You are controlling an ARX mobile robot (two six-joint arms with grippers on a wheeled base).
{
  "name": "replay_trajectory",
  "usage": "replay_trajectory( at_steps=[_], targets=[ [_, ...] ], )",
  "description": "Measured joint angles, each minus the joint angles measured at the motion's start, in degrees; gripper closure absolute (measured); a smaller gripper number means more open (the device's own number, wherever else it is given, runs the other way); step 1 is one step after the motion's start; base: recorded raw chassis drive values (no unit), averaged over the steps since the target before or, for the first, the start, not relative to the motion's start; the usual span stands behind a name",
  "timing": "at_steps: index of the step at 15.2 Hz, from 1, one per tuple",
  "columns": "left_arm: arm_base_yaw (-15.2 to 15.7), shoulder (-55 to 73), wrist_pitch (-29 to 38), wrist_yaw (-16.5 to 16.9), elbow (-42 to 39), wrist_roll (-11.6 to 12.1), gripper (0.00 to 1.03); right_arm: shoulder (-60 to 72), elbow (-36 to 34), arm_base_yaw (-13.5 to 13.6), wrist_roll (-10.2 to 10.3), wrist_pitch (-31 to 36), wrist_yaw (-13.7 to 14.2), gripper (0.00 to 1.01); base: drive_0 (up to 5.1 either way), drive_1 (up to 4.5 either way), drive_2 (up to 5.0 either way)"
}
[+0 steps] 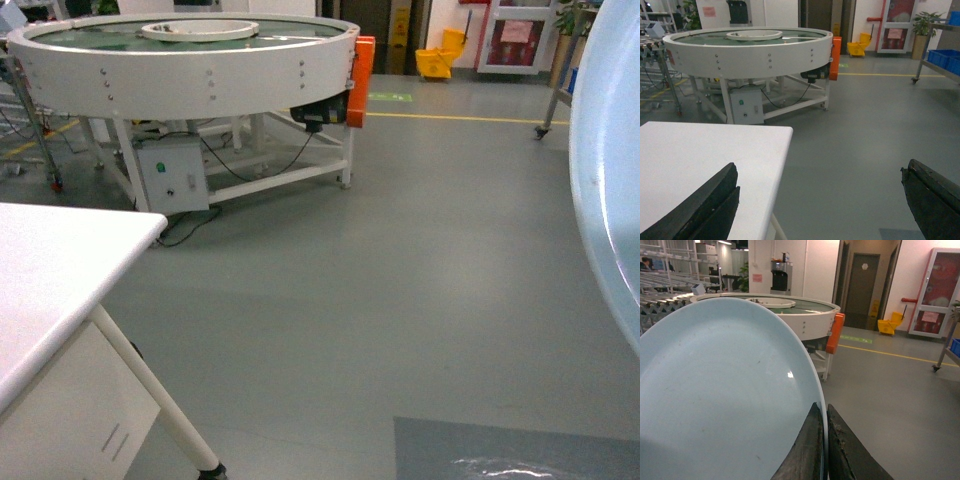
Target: Place blue tray on left shelf second layer neatly
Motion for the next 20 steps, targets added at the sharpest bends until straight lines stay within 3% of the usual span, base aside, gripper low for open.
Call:
replay_trajectory(
  at_steps=[20],
  targets=[
    [0.0, 0.0, 0.1, -0.1, 0.0, 0.0, 0.05, 0.1, 0.0, 0.0, 0.0, 0.0, 0.0, 0.99, -1.7, -1.67, -1.7]
  ],
)
